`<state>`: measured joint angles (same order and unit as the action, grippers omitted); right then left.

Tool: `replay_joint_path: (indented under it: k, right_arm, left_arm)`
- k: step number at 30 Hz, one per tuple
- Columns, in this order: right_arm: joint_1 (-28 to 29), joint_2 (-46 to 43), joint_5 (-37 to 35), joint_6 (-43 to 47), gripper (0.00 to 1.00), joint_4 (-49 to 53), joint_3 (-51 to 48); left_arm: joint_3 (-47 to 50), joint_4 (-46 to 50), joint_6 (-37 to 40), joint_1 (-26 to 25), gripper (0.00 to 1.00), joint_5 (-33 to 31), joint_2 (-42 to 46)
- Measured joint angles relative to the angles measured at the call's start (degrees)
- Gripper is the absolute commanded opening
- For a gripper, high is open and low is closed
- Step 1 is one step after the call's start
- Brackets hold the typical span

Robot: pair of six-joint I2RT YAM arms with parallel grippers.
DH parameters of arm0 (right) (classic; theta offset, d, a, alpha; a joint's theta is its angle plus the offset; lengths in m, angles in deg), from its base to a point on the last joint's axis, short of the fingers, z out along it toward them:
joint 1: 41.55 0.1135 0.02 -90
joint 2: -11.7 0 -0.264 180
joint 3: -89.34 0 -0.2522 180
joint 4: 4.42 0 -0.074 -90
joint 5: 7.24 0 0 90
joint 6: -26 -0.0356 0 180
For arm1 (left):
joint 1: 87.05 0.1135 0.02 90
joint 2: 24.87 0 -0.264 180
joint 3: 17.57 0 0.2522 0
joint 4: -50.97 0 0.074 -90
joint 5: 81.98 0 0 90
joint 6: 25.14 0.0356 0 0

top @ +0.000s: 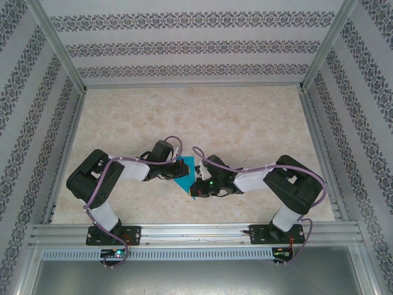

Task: Fold a paper plane with a square sheet of paper (fold left side to right side)
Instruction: Fourth fold the wing at the center of the table.

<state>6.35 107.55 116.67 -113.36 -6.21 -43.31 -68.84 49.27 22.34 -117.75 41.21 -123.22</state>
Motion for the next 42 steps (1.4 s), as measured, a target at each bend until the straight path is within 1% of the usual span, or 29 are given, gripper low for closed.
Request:
replay_joint_path:
  k: [13,24,30,36,42]
  right_arm:
    - [0.79,-0.90,-0.87,-0.20,0.00,-2.08,-1.84]
    - [1.16,-4.28,-1.03,-0.37,0.00,-0.39,-4.61]
    - [1.11,-10.84,-1.03,-0.46,0.00,2.89,-6.69]
    - [-2.99,-20.06,-1.31,-0.48,0.00,3.37,-8.72]
    - [-5.86,-27.91,-4.74,-1.11,0.00,4.87,-11.19]
  left_arm:
    - [0.00,0.00,0.00,0.00,0.02,0.00,0.00]
    - [0.00,0.02,0.00,-0.02,0.02,0.00,0.00]
    - [0.00,0.02,0.00,-0.04,0.02,0.00,0.00]
    - [0.00,0.00,-0.02,-0.04,0.02,-0.02,0.00]
    - [0.00,0.00,-0.02,-0.07,0.02,-0.02,0.00]
